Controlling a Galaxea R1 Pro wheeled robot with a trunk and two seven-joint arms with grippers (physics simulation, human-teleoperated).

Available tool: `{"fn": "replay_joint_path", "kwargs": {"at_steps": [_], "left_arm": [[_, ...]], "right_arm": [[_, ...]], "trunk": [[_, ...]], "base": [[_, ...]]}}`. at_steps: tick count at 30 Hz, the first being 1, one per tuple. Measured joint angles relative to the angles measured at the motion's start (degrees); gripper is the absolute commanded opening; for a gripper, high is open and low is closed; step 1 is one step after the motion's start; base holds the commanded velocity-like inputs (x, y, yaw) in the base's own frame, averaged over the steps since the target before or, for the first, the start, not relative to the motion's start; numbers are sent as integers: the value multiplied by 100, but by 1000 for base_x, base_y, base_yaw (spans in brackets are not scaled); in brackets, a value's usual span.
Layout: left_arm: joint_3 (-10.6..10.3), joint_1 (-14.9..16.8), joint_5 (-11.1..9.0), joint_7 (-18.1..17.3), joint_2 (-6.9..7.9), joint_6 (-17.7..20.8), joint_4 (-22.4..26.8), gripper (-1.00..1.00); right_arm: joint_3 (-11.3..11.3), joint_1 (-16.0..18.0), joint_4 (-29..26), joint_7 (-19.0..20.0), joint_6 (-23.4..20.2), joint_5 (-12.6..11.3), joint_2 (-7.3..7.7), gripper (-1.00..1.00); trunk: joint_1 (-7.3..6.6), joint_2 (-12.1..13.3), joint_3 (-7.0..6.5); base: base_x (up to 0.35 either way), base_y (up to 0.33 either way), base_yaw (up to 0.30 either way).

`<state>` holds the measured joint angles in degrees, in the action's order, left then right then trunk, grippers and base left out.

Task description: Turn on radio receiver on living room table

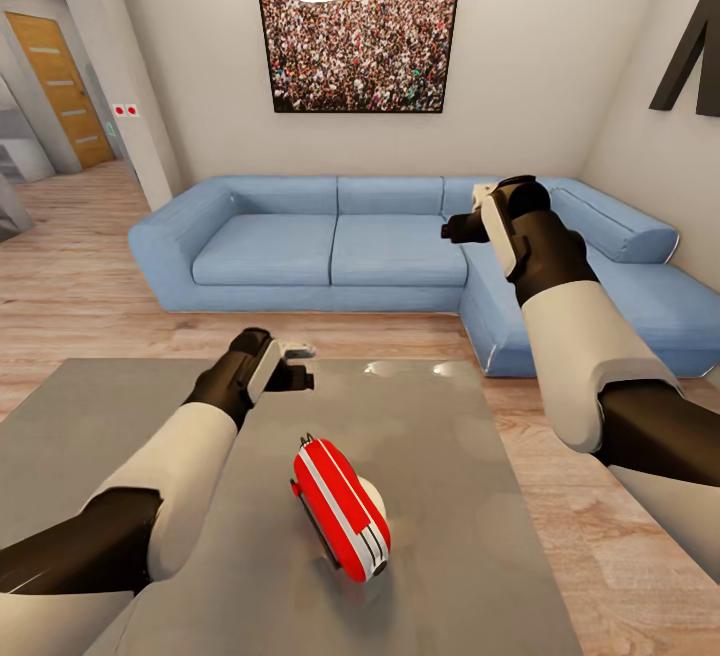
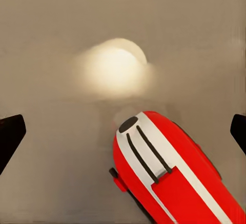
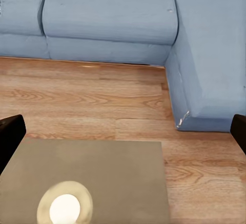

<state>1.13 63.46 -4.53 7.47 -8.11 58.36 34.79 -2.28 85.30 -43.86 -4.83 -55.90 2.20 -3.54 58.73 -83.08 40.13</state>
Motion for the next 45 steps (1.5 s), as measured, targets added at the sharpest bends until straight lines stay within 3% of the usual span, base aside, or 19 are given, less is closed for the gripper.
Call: {"fn": "replay_joint_path", "kwargs": {"at_steps": [6,9,11,17,21,29,45], "left_arm": [[-7,0,-4,-6,-29,0,-279,100],[-7,0,-112,-8,-32,-6,-473,100],[-7,0,-289,-10,-32,-8,-589,100],[-7,0,-607,-14,-32,-14,-636,100],[-7,0,-702,-69,-32,-13,-644,100],[-15,0,-734,-455,-32,-22,-719,100],[-16,0,-733,-492,-24,-26,-743,100]], "right_arm": [[0,-3,0,0,0,0,-5,100],[0,1,0,0,0,0,-6,100],[0,1,0,0,0,0,-6,100],[0,1,31,5,0,0,-6,100],[0,2,82,8,0,0,-6,100],[2,1,104,18,0,0,-6,100],[6,-1,149,28,0,-1,0,100]], "trunk": [[0,0,0],[0,0,0],[0,0,0],[0,0,0],[0,0,0],[0,0,0],[0,0,0]], "base": [[0,0,0],[0,0,0],[0,0,0],[0,0,0],[0,0,0],[0,0,0],[0,0,0]]}}
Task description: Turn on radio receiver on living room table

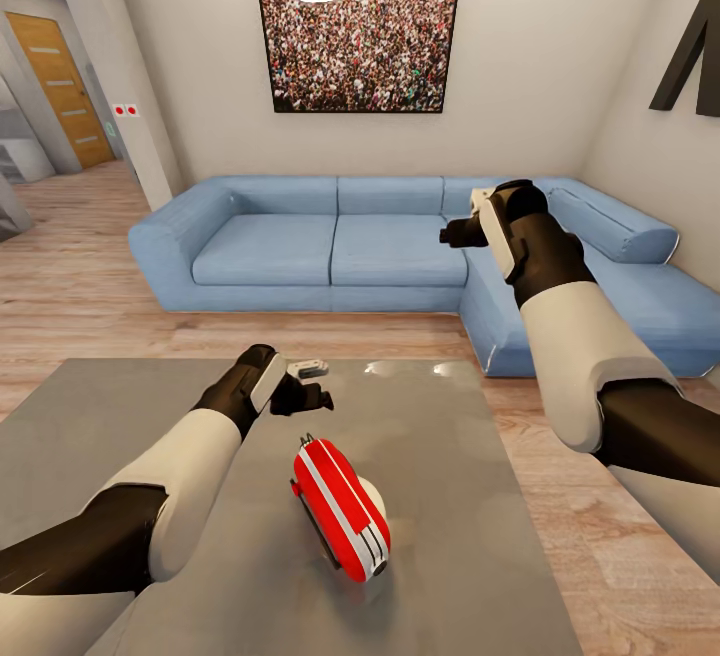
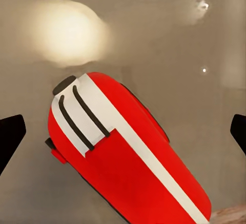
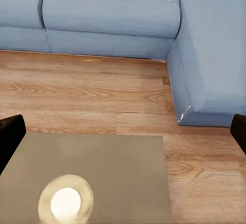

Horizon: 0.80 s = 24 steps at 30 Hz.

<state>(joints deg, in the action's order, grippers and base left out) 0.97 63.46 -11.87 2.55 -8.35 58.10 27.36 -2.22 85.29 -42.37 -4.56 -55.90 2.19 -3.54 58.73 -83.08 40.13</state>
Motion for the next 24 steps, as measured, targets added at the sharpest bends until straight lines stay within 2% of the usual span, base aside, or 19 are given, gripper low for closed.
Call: {"fn": "replay_joint_path", "kwargs": {"at_steps": [4,14,24], "left_arm": [[0,0,-7,0,-5,-2,-31,100],[0,0,0,-33,-3,-38,-455,100],[0,0,1,-43,0,-276,-704,100]], "right_arm": [[-2,3,14,3,0,1,-2,100],[-1,1,72,4,0,1,-5,100],[-4,2,97,1,0,1,-6,100]], "trunk": [[0,0,0],[0,0,0],[0,0,0]], "base": [[0,0,0],[0,0,0],[0,0,0]]}}
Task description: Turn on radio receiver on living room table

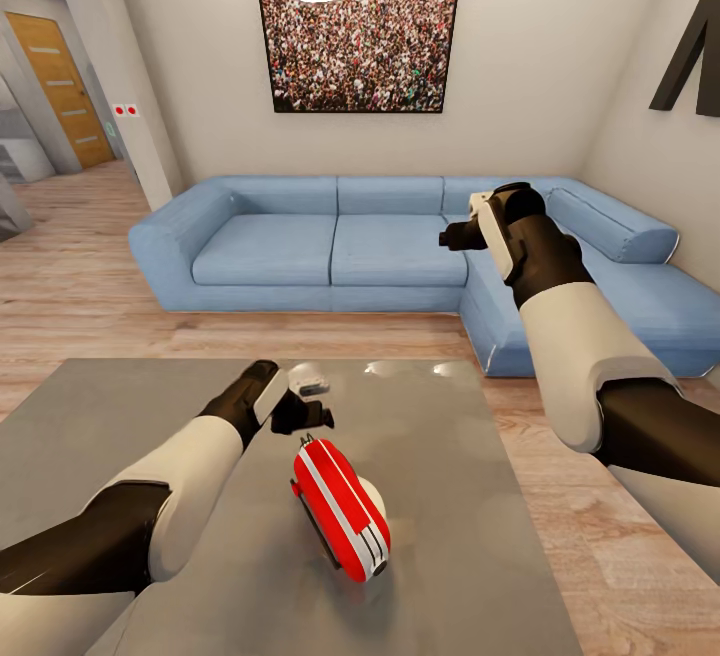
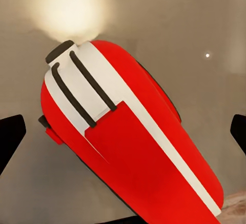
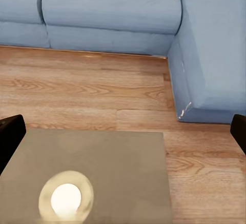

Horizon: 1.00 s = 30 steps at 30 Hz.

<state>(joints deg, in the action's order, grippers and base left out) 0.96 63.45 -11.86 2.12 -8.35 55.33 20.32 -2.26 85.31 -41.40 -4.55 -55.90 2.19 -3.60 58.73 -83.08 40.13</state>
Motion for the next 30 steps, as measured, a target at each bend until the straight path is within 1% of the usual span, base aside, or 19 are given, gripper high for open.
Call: {"fn": "replay_joint_path", "kwargs": {"at_steps": [6,13,17,25,30], "left_arm": [[0,0,0,0,0,-281,-204,100],[0,0,-1,-1,-8,-330,-269,100],[0,0,0,-9,-9,-352,-393,100],[0,0,0,-15,-18,-657,-703,100],[0,0,-1,-18,-25,-768,-820,100]], "right_arm": [[0,-2,0,-2,0,1,0,100],[2,-3,0,-2,0,0,0,100],[-2,-2,0,-2,0,-7,0,100],[-2,-2,0,-9,0,-10,-66,100],[-2,-1,0,-10,0,-9,-86,100]], "trunk": [[0,0,0],[0,0,0],[0,0,0],[0,0,0],[0,0,0]], "base": [[0,0,0],[0,0,0],[0,0,0],[0,0,0],[0,0,0]]}}
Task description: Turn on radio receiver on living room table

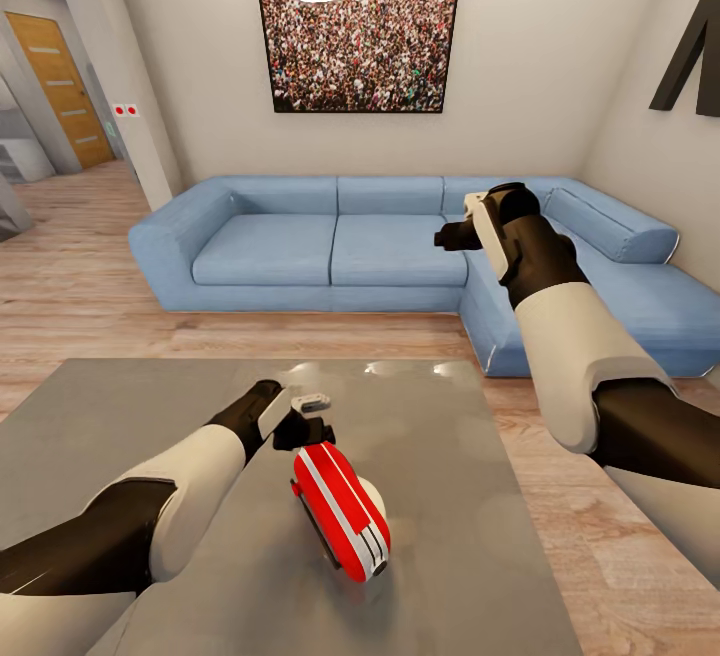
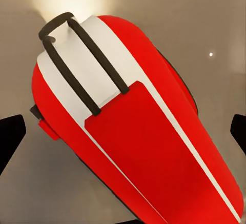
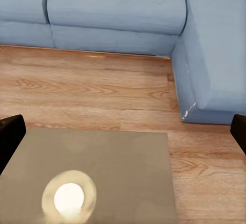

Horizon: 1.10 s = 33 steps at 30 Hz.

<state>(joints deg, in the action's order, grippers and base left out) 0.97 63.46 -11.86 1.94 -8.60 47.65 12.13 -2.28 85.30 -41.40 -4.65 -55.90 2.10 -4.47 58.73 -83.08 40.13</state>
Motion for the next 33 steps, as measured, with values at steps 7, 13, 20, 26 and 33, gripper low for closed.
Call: {"fn": "replay_joint_path", "kwargs": {"at_steps": [7,13,20,26,33], "left_arm": [[0,0,0,-9,-2,-42,-54,100],[0,0,0,-10,-5,-50,-123,100],[0,0,1,-9,-5,-243,-296,100],[0,0,0,-7,-3,-368,-356,100],[0,0,0,-9,-3,-418,-439,100]], "right_arm": [[2,-2,0,-2,0,1,-27,100],[0,0,0,-1,0,1,-28,100],[0,-2,0,-1,0,0,-34,100],[0,-3,0,-1,0,1,-37,100],[1,-1,0,-6,0,0,-97,100]], "trunk": [[0,0,0],[0,0,0],[0,0,0],[0,0,0],[0,0,0]], "base": [[0,0,0],[0,0,0],[0,0,0],[0,0,0],[0,0,0]]}}
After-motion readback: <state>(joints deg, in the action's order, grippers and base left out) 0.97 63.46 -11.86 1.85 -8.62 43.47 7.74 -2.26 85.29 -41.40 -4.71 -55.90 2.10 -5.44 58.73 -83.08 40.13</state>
